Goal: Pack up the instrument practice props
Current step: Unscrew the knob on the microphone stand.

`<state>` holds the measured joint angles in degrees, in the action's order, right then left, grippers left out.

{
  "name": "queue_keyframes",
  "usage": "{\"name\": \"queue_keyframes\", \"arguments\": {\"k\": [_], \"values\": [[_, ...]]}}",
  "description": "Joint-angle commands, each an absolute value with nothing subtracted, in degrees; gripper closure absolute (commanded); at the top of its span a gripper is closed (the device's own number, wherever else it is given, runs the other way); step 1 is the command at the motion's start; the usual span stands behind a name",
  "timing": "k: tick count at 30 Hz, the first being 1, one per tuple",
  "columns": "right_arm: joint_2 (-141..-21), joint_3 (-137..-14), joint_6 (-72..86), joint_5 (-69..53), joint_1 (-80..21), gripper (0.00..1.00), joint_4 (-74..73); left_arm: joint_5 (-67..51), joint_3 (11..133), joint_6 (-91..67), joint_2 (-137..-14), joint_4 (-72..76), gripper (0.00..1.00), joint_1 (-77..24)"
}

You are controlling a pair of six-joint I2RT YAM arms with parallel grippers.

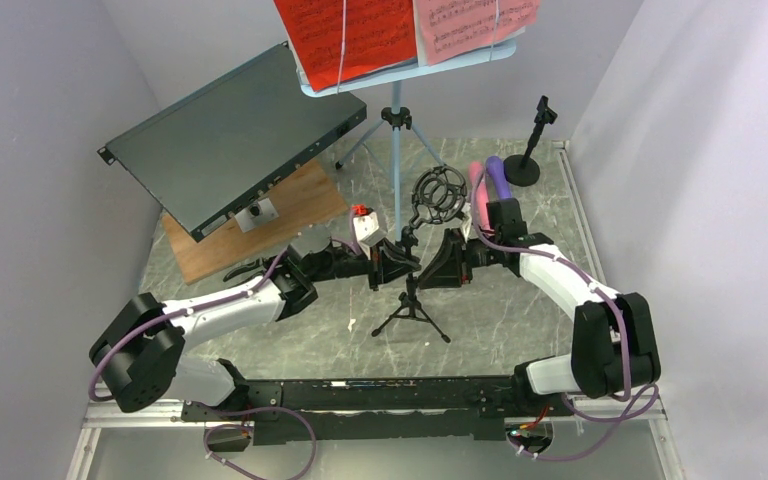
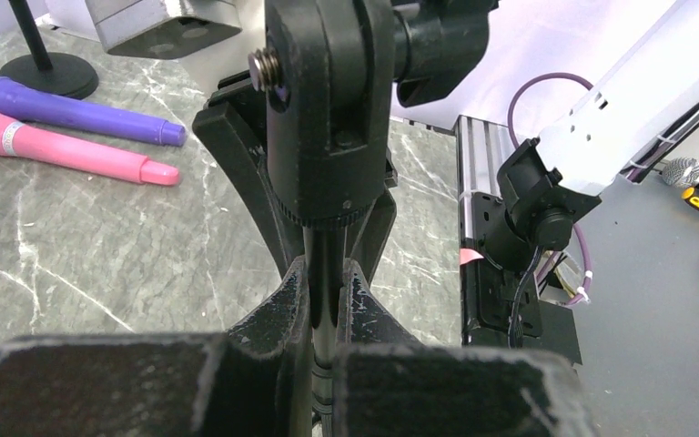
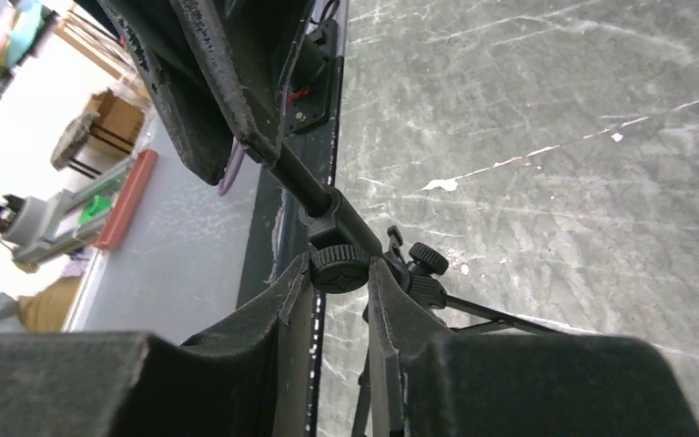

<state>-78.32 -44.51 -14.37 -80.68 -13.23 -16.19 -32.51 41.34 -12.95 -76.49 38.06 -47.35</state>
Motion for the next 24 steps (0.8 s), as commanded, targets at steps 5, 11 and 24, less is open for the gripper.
{"name": "queue_keyframes", "arguments": {"k": [5, 11, 24], "values": [[-74.0, -49.9, -58.6, -83.5, -13.3, 0.88, -42.7, -32.7, 41.4, -14.9, -75.0, 46.1, 1.0, -47.4], [-73.0, -48.6, -86.0, -83.5, -13.3, 0.83, -56.2, -33.4, 41.5, -16.8, -76.8, 48.8, 1.0, -47.4], [-72.4, -49.0, -81.7, -80.6, -10.8, 0.16, -55.2, -34.5, 42.2, -14.3, -75.4, 45.1, 1.0, -47.4]]}}
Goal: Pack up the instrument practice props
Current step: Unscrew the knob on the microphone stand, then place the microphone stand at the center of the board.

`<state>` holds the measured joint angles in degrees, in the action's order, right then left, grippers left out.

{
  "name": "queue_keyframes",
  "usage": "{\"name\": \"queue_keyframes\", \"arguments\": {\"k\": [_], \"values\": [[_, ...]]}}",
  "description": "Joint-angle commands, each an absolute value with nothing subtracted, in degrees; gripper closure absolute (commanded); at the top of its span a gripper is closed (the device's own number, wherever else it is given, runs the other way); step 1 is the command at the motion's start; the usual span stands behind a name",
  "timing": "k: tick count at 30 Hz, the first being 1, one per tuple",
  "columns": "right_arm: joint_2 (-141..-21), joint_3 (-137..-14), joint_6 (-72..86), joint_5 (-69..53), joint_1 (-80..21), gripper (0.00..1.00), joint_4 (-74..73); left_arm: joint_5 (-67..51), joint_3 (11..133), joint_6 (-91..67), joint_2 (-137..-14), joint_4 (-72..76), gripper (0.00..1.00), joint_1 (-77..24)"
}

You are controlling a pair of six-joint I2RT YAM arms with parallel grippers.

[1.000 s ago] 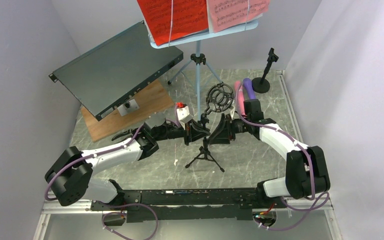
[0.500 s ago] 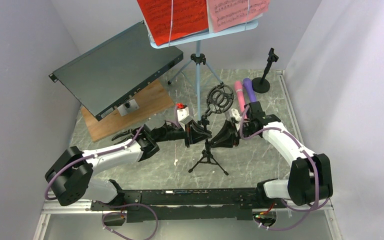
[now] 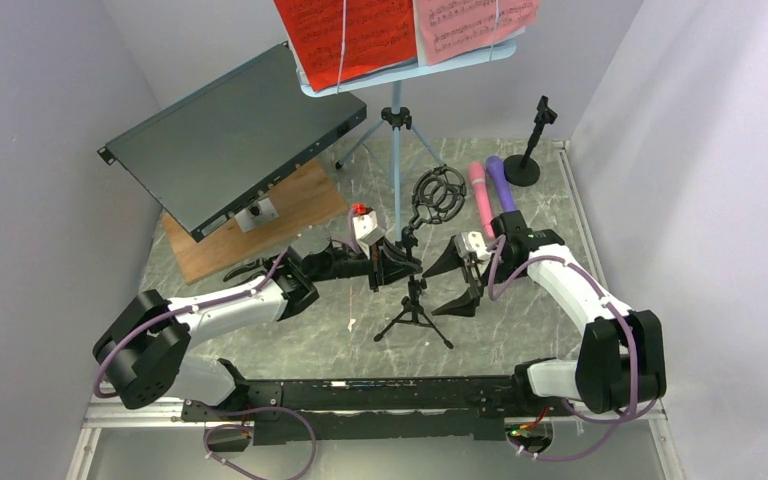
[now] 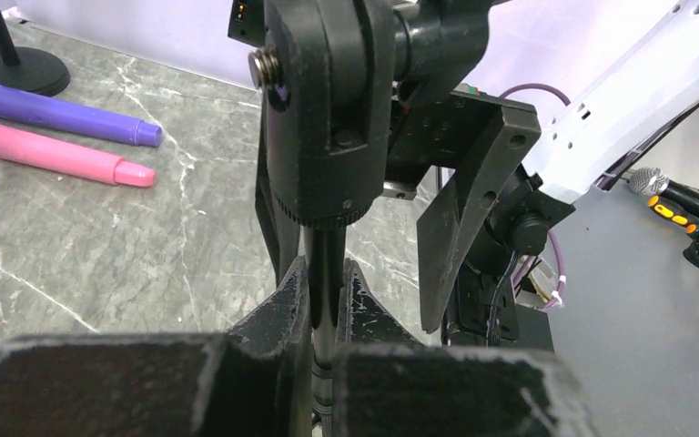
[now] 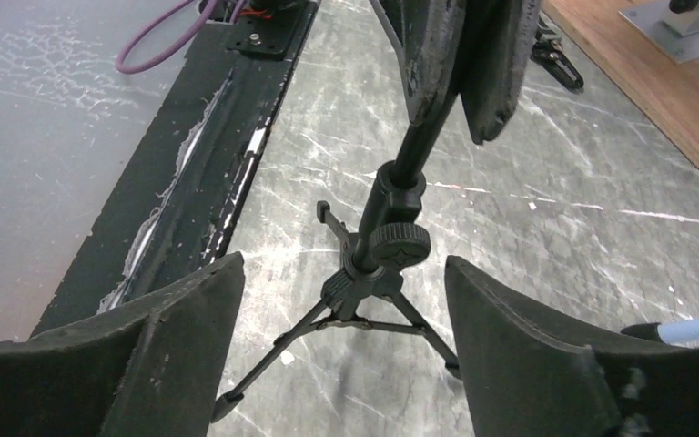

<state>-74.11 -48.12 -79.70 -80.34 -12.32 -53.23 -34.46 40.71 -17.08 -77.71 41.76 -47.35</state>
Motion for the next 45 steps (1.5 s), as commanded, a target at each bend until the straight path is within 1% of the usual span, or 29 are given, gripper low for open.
{"name": "queue_keyframes", "arguments": {"k": [1, 6, 12, 18, 26, 31, 34, 42, 45], "values": [[-72.3, -49.2, -81.3, -80.6, -10.2, 0.14, -55.5, -34.4, 42.3, -13.4, -74.9, 44.0, 1.0, -47.4], [-71.9, -50.9, -79.4, -80.5, -6.0, 0.1, -56.8, -32.2, 42.7, -8.3, -72.6, 40.0, 1.0, -47.4], [-71.6, -51.4, -76.6, -80.0, -1.7, 0.09, -56.1, -29.2, 42.2, -4.5, -72.6, 41.1, 1.0, -47.4], [-71.5, -51.2, -74.1, -79.2, -1.0, 0.09, -54.4, -26.9, 40.6, -2.1, -74.6, 43.8, 1.0, -47.8], [-72.1, -51.0, -73.5, -78.5, -0.9, 0.08, -53.8, -25.0, 38.1, 2.5, -74.9, 40.9, 1.0, -50.1], [-72.4, -51.0, -73.2, -78.2, -0.9, 0.08, -53.6, -24.3, 36.0, 1.9, -73.8, 40.2, 0.86, -50.3], [-72.6, -50.9, -72.7, -78.1, -0.9, 0.08, -53.4, -23.6, 34.8, 1.0, -72.8, 39.8, 0.71, -50.3], [-72.6, -50.7, -72.3, -77.8, -0.9, 0.08, -53.0, -21.1, 32.2, 0.4, -67.1, 35.2, 0.39, -50.3], [-72.6, -50.7, -72.4, -77.5, -0.9, 0.08, -53.0, -20.5, 31.0, 0.4, -64.6, 32.5, 0.31, -50.3]]}}
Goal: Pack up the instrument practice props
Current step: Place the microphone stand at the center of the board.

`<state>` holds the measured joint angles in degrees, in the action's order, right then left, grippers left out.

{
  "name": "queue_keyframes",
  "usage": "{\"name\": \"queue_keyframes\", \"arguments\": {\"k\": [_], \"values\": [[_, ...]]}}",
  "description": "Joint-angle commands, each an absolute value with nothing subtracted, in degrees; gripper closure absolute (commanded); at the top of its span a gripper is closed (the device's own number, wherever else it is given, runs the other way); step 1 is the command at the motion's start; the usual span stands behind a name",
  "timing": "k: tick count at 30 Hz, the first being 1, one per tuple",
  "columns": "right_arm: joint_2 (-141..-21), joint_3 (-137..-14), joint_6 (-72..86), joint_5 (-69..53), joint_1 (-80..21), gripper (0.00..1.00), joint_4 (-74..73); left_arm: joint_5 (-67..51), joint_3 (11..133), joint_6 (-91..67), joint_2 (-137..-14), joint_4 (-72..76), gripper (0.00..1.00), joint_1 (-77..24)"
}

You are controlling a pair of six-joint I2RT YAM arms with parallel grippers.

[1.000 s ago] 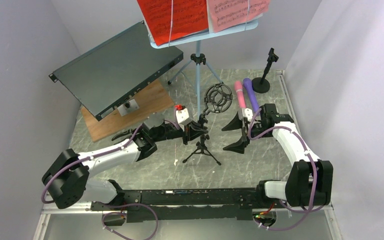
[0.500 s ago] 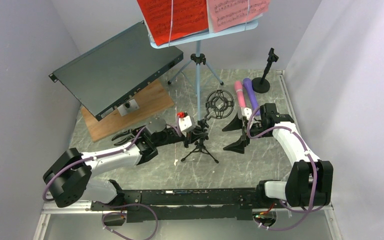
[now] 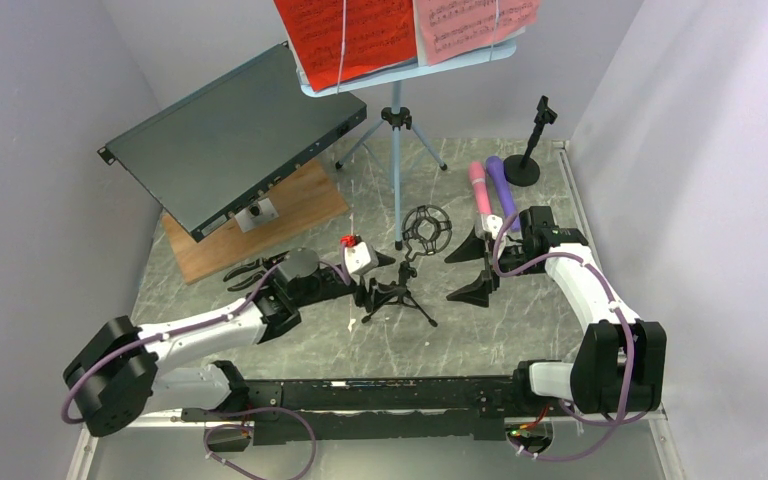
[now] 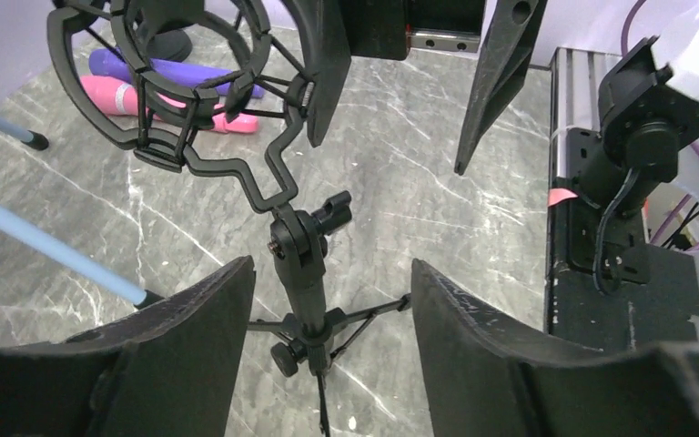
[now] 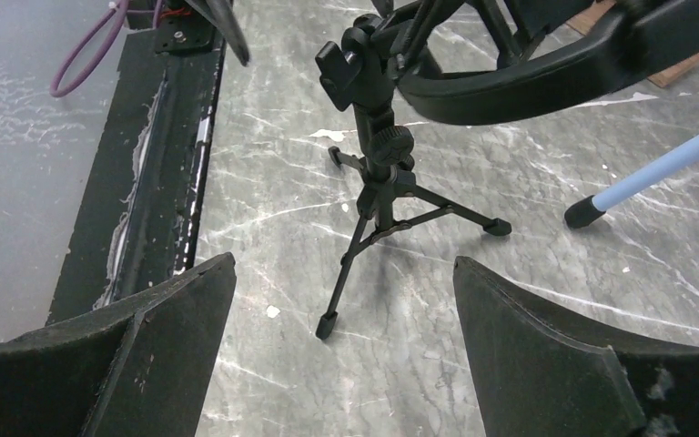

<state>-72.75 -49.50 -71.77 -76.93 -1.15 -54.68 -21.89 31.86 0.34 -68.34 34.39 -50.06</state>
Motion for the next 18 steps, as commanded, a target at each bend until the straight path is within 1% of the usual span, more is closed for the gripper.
{"name": "queue_keyframes", "arguments": {"k": [1, 4, 9, 15, 18], "values": [[-72.6, -50.7, -72.3, -77.5, -0.9, 0.08, -53.0, -20.2, 30.5, 0.4, -63.7, 31.8, 0.29, -50.3], [-72.8, -50.5, -72.2, -77.5, -0.9, 0.07, -52.8, -19.2, 28.7, -2.0, -61.7, 30.8, 0.22, -50.3], [-73.2, -50.0, -72.5, -77.2, -0.9, 0.07, -52.7, -18.1, 26.3, -3.3, -61.1, 31.7, 0.14, -50.2], [-73.4, -49.4, -72.4, -76.3, -1.5, 0.06, -51.8, -16.4, 27.2, -4.0, -66.0, 34.8, 0.04, -50.2], [-73.6, -49.3, -72.4, -76.2, -1.6, 0.06, -51.8, -16.2, 29.1, -4.2, -69.8, 37.2, 0.02, -50.2]]}}
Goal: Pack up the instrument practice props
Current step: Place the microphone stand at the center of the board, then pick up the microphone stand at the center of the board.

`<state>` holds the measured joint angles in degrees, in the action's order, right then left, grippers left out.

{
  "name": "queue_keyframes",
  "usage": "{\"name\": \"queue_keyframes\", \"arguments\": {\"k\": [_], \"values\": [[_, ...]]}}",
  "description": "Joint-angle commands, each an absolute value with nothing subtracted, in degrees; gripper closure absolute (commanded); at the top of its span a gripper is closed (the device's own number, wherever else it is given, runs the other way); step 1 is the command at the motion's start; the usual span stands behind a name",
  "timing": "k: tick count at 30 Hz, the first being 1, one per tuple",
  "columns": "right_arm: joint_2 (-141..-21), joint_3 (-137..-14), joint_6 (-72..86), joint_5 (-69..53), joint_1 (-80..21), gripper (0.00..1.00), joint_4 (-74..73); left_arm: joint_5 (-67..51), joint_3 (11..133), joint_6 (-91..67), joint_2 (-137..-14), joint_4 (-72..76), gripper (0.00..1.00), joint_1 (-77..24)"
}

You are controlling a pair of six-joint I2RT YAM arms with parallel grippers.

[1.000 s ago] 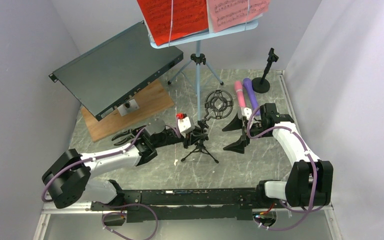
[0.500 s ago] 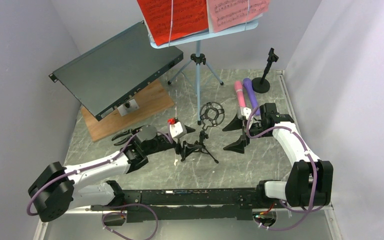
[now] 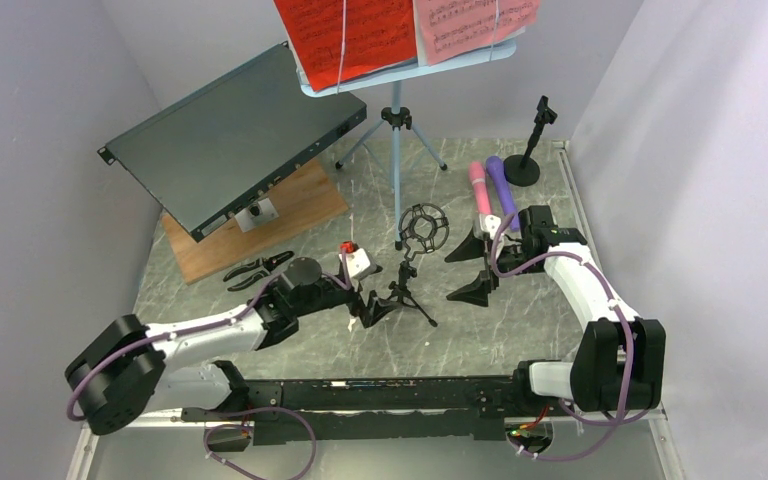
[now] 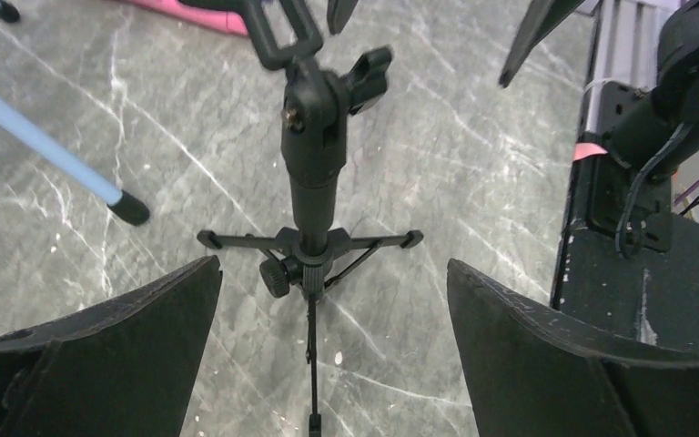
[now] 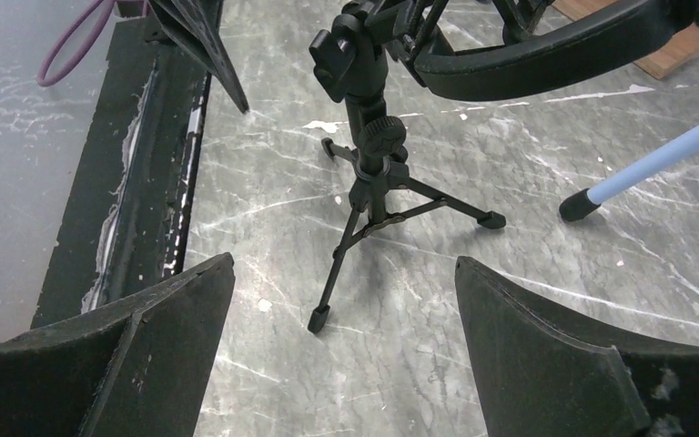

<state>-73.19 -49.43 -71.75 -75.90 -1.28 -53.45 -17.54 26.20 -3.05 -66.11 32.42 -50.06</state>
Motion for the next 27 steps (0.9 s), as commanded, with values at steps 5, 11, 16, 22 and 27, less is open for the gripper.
{"name": "queue_keyframes", "arguments": {"k": [5, 11, 16, 22, 27], "values": [[-73.6, -49.0, -72.3, -76.0, -1.8, 0.06, -51.5, -16.7, 31.3, -6.2, -76.3, 42.6, 0.02, -50.1], [-73.9, -48.9, -71.8, -75.6, -2.3, 0.06, -50.7, -16.9, 31.6, -7.8, -79.0, 47.5, 0.14, -50.2], [-74.2, -49.0, -72.0, -75.4, -2.6, 0.06, -51.0, -17.3, 32.3, -7.9, -79.5, 48.3, 0.25, -50.2], [-74.2, -49.0, -71.2, -75.4, -2.7, 0.06, -50.4, -18.5, 33.3, -7.8, -80.4, 48.2, 0.45, -50.1], [-74.3, -49.0, -71.1, -75.4, -2.8, 0.07, -50.4, -19.0, 34.6, -7.2, -80.8, 46.5, 0.54, -50.3]]}}
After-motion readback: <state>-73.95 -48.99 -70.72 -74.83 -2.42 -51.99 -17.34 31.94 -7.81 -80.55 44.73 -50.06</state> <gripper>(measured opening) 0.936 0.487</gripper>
